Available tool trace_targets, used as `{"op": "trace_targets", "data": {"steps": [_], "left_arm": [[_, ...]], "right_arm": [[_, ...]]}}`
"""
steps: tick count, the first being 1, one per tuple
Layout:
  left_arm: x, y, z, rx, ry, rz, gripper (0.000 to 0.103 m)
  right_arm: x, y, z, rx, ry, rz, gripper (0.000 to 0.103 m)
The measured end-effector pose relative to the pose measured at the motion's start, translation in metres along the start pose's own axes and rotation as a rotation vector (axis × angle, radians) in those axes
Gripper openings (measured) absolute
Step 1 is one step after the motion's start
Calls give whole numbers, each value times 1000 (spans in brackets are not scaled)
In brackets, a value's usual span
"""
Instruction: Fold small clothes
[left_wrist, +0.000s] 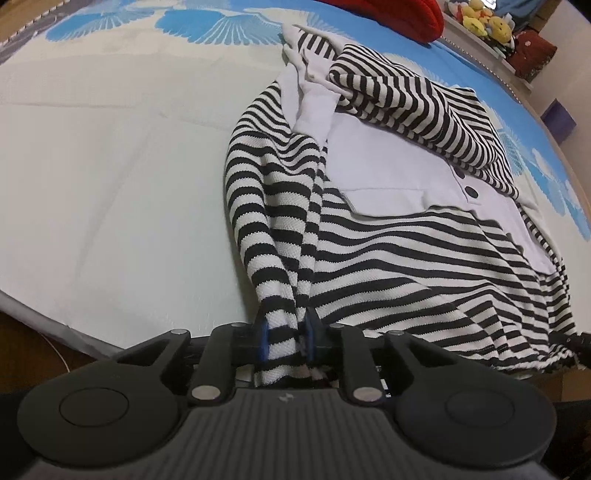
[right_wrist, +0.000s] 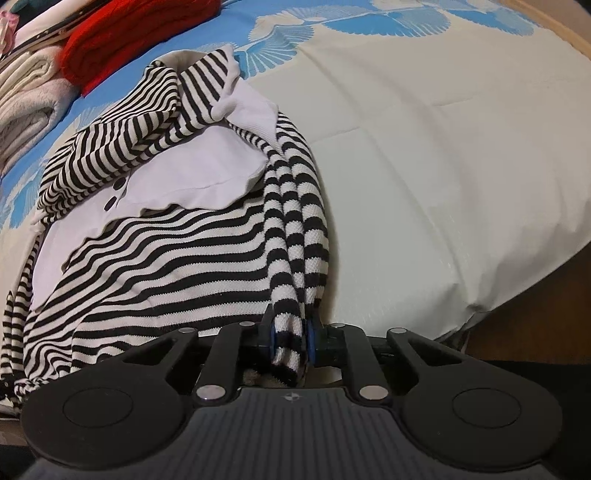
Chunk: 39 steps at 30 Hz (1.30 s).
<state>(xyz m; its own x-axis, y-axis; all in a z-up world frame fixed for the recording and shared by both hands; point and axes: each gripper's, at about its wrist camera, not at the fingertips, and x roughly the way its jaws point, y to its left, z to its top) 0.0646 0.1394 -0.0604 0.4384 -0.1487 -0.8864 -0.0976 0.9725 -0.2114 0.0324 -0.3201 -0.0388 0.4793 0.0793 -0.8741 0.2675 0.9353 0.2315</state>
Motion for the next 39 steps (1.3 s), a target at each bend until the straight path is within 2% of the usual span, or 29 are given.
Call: {"op": "trace_targets", "data": {"steps": [2, 9, 11, 14, 17, 21, 25, 30, 33, 36, 39], "left_arm": [[-2, -1, 0, 6, -7, -2, 15], [0, 4, 1, -10, 10, -25, 16], [1, 3, 0, 2, 16, -26, 17], [1, 1, 1, 19, 15, -18, 17], [0, -2, 0, 38, -2, -18, 9], [-16, -4, 3, 58, -54, -35, 8], [-49, -8, 13, 92, -128, -92, 8], [-115, -17, 28, 162, -244, -172, 8], [-156, -9, 30, 151, -249, -214, 8], [-197, 6, 28, 112, -251, -307, 8], [-212, 13, 32, 87, -234, -363, 8]], "right_arm": [[-1, 2, 0, -6, -8, -3, 10], [-1, 7, 0, -15, -21, -23, 10], [2, 7, -1, -11, -12, -24, 13], [5, 12, -2, -52, -9, -41, 12], [5, 15, -2, -71, -17, -47, 9], [-6, 16, 0, -64, -59, -24, 6], [-37, 16, 8, -51, -134, 56, 6], [-93, 20, 19, -69, -225, 161, 5], [-135, 19, 24, -98, -270, 220, 5], [-179, 12, 26, -101, -301, 288, 5], [-214, 8, 26, -137, -337, 351, 5]]}}
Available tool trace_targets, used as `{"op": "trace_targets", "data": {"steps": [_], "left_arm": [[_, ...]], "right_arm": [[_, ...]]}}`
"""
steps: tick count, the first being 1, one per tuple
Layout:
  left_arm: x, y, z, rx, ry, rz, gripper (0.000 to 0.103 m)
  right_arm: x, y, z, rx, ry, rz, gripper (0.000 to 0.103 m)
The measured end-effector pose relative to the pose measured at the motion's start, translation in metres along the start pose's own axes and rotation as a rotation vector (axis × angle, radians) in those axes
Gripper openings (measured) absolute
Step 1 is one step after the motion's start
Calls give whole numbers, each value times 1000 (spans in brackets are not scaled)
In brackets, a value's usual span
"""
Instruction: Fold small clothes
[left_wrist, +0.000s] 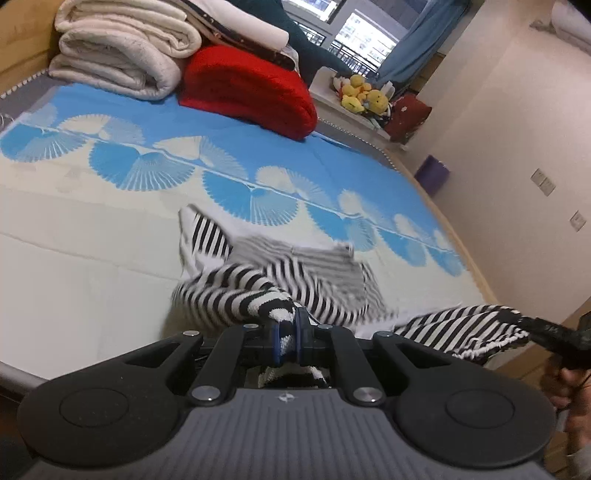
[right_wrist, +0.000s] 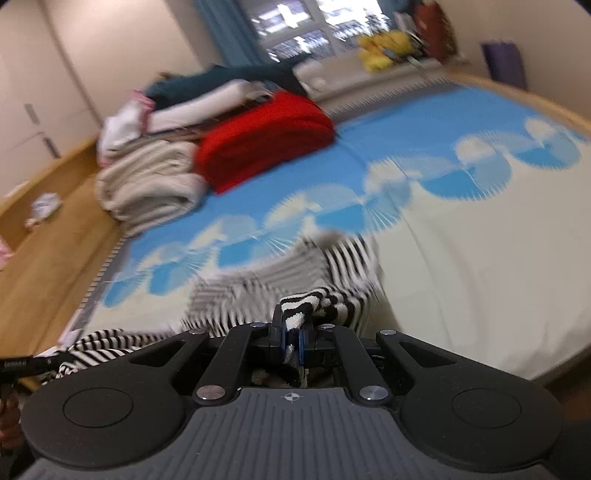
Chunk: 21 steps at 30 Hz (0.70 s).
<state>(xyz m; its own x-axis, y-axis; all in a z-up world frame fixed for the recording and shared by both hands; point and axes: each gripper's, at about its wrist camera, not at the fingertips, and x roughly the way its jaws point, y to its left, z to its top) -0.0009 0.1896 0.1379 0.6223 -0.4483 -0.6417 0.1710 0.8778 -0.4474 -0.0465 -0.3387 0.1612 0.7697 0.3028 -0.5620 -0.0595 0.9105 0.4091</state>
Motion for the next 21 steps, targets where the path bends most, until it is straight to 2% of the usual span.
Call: {"op": "trace_targets", "data": {"steps": [3, 5, 9, 11, 13, 15, 17, 18, 19, 20, 21], "left_arm": [[25, 13, 13, -36, 35, 23, 8], [56, 26, 28, -80, 60, 44, 8], [136, 58, 62, -159, 87, 97, 8], [178, 74, 76, -176, 108, 121, 8], [212, 90, 81, -197, 121, 146, 9], [238, 107, 82, -266, 162, 156, 11], [245, 115, 86, -339, 153, 181, 17], [245, 114, 88, -345, 138, 171, 21], [246, 112, 90, -336, 130, 162, 32], [245, 110, 91, -319, 123, 159, 39], [243, 107, 93, -303, 114, 158, 40]], "right_arm": [[5, -2, 9, 7, 26, 19, 5], [29, -13, 17, 40, 58, 21, 5], [108, -48, 44, 81, 131, -7, 5], [150, -60, 55, 45, 159, -38, 5], [202, -76, 66, 50, 204, -82, 6], [243, -92, 70, 74, 242, -92, 9], [272, -103, 65, 98, 271, -130, 10], [287, -110, 62, 121, 300, -144, 13], [297, -115, 60, 156, 344, -154, 15], [301, -116, 59, 186, 347, -153, 16], [303, -118, 60, 209, 328, -150, 16]]}}
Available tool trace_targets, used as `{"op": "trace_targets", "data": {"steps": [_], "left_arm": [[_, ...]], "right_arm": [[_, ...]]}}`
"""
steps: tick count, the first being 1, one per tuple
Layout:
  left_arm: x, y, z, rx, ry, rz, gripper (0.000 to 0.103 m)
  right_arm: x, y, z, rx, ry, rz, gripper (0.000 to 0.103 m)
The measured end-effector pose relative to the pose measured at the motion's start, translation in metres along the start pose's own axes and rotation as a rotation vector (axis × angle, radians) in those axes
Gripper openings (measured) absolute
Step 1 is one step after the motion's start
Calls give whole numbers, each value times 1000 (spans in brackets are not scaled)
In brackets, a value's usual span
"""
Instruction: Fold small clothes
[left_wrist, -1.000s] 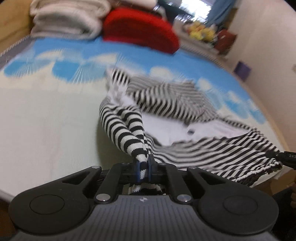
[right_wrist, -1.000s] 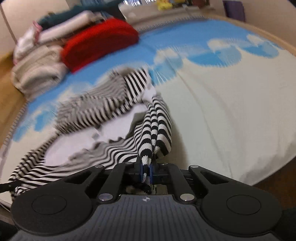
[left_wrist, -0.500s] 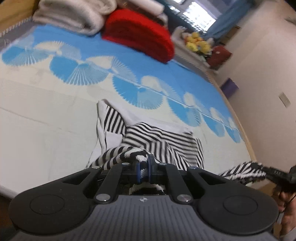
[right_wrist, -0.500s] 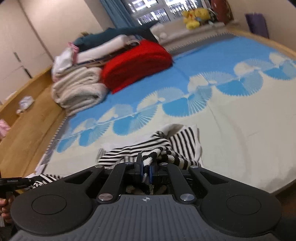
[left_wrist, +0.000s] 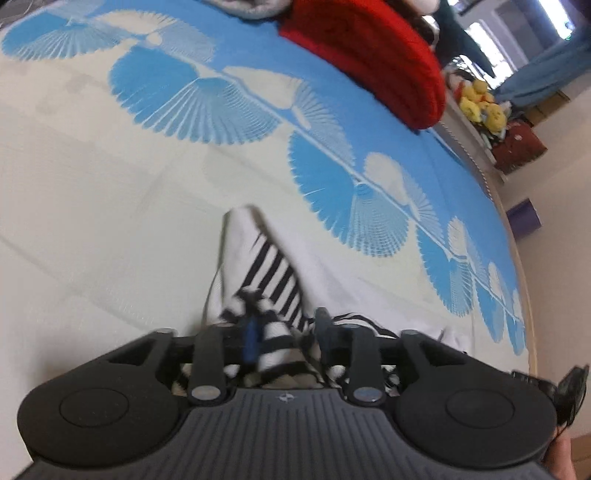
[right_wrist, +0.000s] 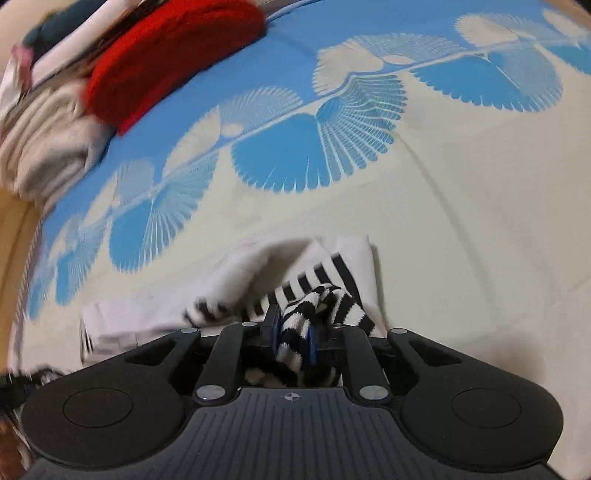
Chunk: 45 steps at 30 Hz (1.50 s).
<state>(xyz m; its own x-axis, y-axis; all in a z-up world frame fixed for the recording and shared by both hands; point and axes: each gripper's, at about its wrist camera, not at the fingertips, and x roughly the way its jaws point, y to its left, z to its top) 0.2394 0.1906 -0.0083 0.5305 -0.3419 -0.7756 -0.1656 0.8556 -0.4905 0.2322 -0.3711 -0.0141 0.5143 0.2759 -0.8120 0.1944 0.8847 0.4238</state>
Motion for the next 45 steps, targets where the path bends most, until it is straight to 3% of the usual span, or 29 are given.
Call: {"op": "trace_targets", "data": {"steps": [3, 8, 11, 14, 19, 21, 27, 30, 31, 32, 34, 35, 38, 41, 45], "left_arm": [[-16, 4, 1, -6, -38, -40, 42], [-43, 6, -13, -26, -87, -81, 42], [-53, -4, -24, 34, -63, -106, 43], [-58, -15, -36, 120, -20, -98, 52], [-50, -35, -56, 312, 102, -91, 60], [-43, -44, -65, 395, 137, -71, 60], [-12, -59, -85, 541, 186, 20, 63], [-3, -58, -82, 545, 119, 58, 53], [-1, -57, -79, 536, 91, 58, 33], [2, -57, -75, 523, 84, 66, 18], [7, -60, -63, 496, 48, 72, 12], [8, -63, -58, 489, 24, 67, 10], [11, -70, -39, 438, -58, 61, 9], [12, -72, -19, 350, -137, 13, 9], [19, -89, 0, 341, -231, 2, 9]], "right_arm": [[3, -5, 3, 47, 6, 20, 16], [-24, -28, 3, 178, -48, 126, 20], [-45, -48, 0, 248, -115, 135, 32], [-64, -59, -8, 272, -161, 153, 32], [-71, -19, -30, 21, -64, 250, 35], [-65, 5, -41, -121, -5, 276, 43], [-25, 64, -74, -432, 135, 173, 47], [-10, 84, -87, -534, 161, 122, 46], [-7, 88, -90, -557, 148, 110, 46], [-4, 92, -90, -568, 129, 102, 39], [3, 96, -85, -550, 87, 104, 9], [6, 99, -81, -536, 79, 96, 2], [4, 104, -67, -498, -18, 128, 1], [0, 104, -49, -437, -136, 101, 1], [-6, 105, -30, -388, -296, 69, 1]]}}
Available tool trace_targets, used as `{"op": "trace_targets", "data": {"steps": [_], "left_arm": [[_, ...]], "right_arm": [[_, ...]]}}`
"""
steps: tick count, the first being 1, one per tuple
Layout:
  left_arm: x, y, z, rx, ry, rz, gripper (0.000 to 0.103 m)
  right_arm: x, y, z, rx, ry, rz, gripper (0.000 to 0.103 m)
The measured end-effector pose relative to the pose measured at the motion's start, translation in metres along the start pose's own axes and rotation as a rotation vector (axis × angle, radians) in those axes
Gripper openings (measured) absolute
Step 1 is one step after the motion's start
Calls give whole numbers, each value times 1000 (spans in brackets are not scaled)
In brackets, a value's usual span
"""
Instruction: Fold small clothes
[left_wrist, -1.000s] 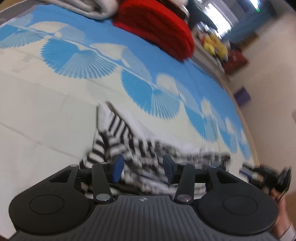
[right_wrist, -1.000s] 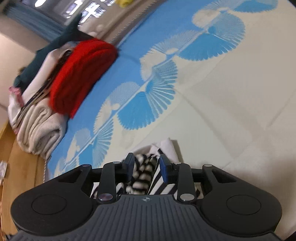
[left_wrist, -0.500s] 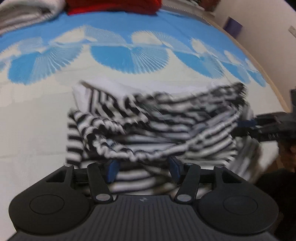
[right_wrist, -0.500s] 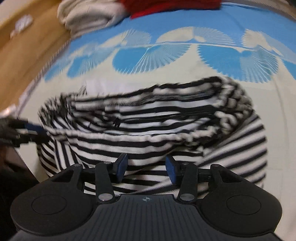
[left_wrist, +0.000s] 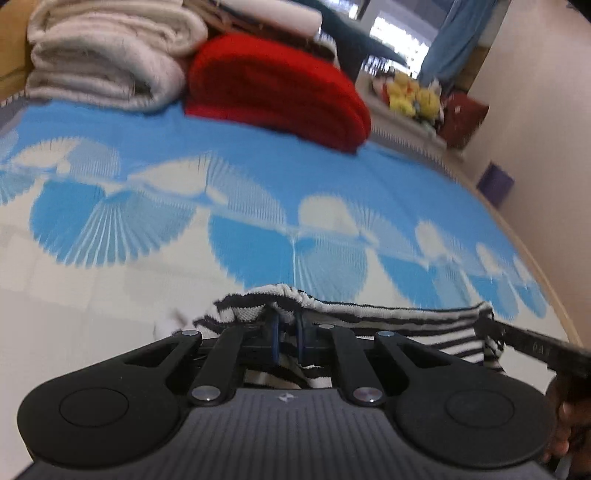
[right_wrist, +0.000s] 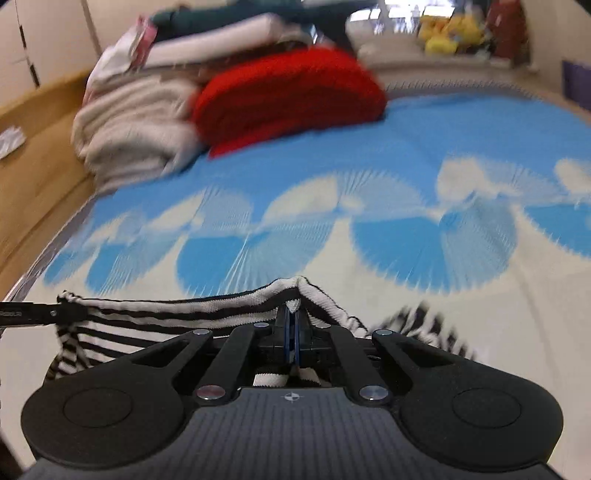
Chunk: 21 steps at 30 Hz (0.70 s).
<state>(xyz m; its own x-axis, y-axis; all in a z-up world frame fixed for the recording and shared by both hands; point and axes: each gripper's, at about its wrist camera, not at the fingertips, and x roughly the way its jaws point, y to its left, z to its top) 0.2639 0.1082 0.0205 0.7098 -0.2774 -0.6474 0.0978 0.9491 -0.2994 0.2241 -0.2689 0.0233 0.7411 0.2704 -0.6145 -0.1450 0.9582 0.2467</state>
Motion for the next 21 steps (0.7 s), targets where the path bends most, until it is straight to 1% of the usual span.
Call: {"op": "trace_targets", "data": {"steps": [2, 3, 4, 6, 7, 8, 9, 10, 11, 12, 13, 14, 16, 17, 18, 19, 20, 21], "left_arm": [[11, -2, 7, 0, -23, 24, 9], [18, -1, 10, -6, -16, 40, 9], [25, 2, 11, -16, 1, 62, 9], [44, 12, 10, -45, 70, 103, 11], [54, 18, 8, -63, 120, 110, 13], [64, 23, 4, -77, 187, 112, 27], [76, 30, -1, -87, 282, 102, 34], [81, 34, -4, -93, 336, 81, 36], [80, 38, -3, -96, 349, 67, 37], [74, 42, 3, -100, 331, 50, 39], [67, 45, 8, -106, 310, 31, 45], [59, 50, 13, -115, 287, 6, 48], [42, 60, 19, -142, 244, -39, 49], [37, 65, 20, -155, 231, -48, 49], [33, 69, 19, -168, 227, -46, 49], [33, 73, 20, -171, 230, -33, 49], [33, 76, 19, -165, 238, -15, 49], [33, 77, 19, -156, 246, -3, 49]], "right_arm": [[8, 2, 5, -13, -35, -25, 1], [12, 4, 6, -22, -46, -41, 1], [18, 6, 7, -30, -49, -52, 1], [32, 7, 7, -42, -27, -57, 2], [41, 9, 6, -48, 2, -64, 2], [53, 10, 4, -53, 40, -78, 5], [66, 10, 0, -54, 101, -85, 18], [78, 7, -4, -47, 191, -81, 25], [86, 3, -8, -41, 264, -72, 26], [88, 0, -10, -35, 293, -80, 26], [84, -4, -7, -24, 287, -70, 26], [77, -9, -2, -8, 272, -41, 26], [57, -23, 9, 26, 226, 5, 28], [46, -31, 13, 39, 197, 20, 29], [35, -40, 17, 53, 165, 38, 34], [21, -52, 21, 66, 124, 39, 38], [13, -62, 21, 73, 93, 23, 44], [6, -73, 22, 76, 67, -4, 47]]}}
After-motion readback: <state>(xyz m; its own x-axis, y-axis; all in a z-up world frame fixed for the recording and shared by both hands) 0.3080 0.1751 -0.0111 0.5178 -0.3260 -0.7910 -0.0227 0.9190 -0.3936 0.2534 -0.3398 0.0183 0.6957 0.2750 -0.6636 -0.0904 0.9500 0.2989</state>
